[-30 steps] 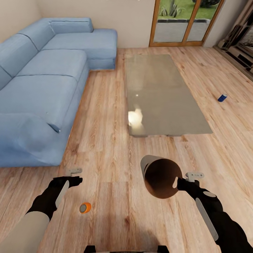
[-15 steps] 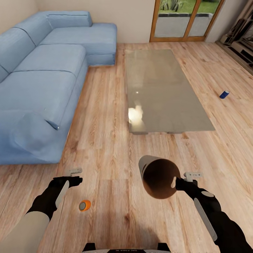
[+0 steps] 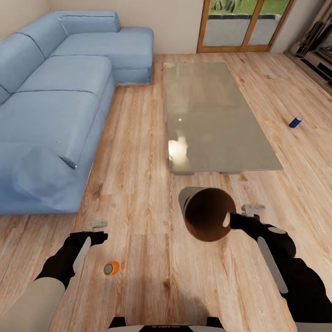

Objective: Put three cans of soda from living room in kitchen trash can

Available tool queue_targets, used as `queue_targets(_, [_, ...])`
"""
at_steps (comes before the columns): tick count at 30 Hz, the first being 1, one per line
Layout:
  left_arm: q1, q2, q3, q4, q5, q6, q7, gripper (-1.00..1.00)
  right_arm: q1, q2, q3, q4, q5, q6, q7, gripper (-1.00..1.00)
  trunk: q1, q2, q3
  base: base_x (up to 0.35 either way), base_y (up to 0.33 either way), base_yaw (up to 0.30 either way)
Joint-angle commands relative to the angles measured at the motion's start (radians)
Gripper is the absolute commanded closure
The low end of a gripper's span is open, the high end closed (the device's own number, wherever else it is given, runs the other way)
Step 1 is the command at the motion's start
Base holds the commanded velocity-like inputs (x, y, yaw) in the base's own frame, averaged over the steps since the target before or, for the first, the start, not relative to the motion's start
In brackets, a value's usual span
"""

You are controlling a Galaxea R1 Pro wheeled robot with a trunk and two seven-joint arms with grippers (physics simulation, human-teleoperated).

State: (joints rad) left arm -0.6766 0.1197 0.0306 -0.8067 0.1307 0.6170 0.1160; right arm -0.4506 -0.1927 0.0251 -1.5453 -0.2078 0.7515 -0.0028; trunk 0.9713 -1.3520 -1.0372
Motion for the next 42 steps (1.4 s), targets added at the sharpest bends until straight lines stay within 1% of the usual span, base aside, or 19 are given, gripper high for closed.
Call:
queue_targets(1, [0.000, 0.000, 0.000, 0.000, 0.000, 0.000, 0.002, -1.00, -0.012, 0.000, 0.000, -0.007, 0.007, 0.016, 0.003, 1.00, 0.000, 0.000, 0.000, 0.000, 0.000, 0.000])
queue_targets(2, [0.000, -0.001, 0.000, 0.000, -0.001, 0.001, 0.006, -1.00, -0.032, 0.000, -0.001, -0.019, 0.017, 0.038, -0.006, 1.00, 0.000, 0.000, 0.000, 0.000, 0.000, 0.000])
queue_targets(4, [-0.001, -0.002, 0.000, 0.000, -0.001, 0.001, 0.012, -1.00, -0.045, 0.000, -0.001, -0.026, 0.024, 0.056, -0.022, 1.00, 0.000, 0.000, 0.000, 0.000, 0.000, 0.000])
queue_targets(5, [-0.001, -0.006, 0.000, 0.000, -0.001, 0.003, 0.015, -1.00, -0.054, -0.001, -0.002, -0.031, 0.029, 0.077, -0.041, 1.00, 0.000, 0.000, 0.000, 0.000, 0.000, 0.000])
queue_targets(7, [-0.001, -0.013, 0.000, 0.001, -0.002, 0.008, 0.020, -1.00, -0.071, -0.003, -0.002, -0.037, 0.035, 0.111, -0.064, 1.00, 0.008, -0.014, -0.006, 0.000, 0.000, 0.000])
queue_targets(9, [-0.001, -0.015, 0.000, 0.001, -0.002, 0.010, 0.021, -1.00, -0.081, -0.004, -0.002, -0.038, 0.036, 0.123, -0.071, 1.00, 0.015, -0.028, -0.013, 0.000, 0.000, 0.000])
queue_targets(17, [-0.001, -0.018, 0.000, 0.001, -0.002, 0.013, 0.023, -1.00, -0.091, -0.006, -0.003, -0.039, 0.037, 0.131, -0.075, 1.00, 0.046, -0.084, -0.038, 0.000, 0.000, 0.000])
queue_targets(22, [-0.002, -0.024, 0.000, 0.001, -0.002, 0.015, 0.023, -1.00, -0.092, -0.007, -0.004, -0.039, 0.037, 0.133, -0.075, 1.00, 0.065, -0.119, -0.053, 0.000, 0.000, 0.000])
queue_targets(29, [-0.001, -0.030, 0.000, 0.001, -0.001, 0.015, 0.050, -1.00, -0.092, -0.008, -0.005, -0.039, 0.038, 0.134, -0.075, 1.00, 0.092, -0.168, -0.075, 0.000, 0.000, 0.000])
queue_targets(34, [-0.002, -0.034, 0.000, 0.002, -0.002, 0.015, 0.058, -1.00, -0.101, -0.008, -0.005, -0.039, 0.040, 0.134, -0.076, 1.00, 0.111, -0.203, -0.091, 0.000, 0.000, 0.000])
queue_targets(42, [-0.001, -0.038, 0.000, 0.055, -0.001, 0.015, 0.058, -1.00, -0.104, -0.007, -0.005, -0.038, 0.044, 0.134, -0.077, 1.00, 0.142, -0.259, -0.116, 0.000, 0.000, 0.000])
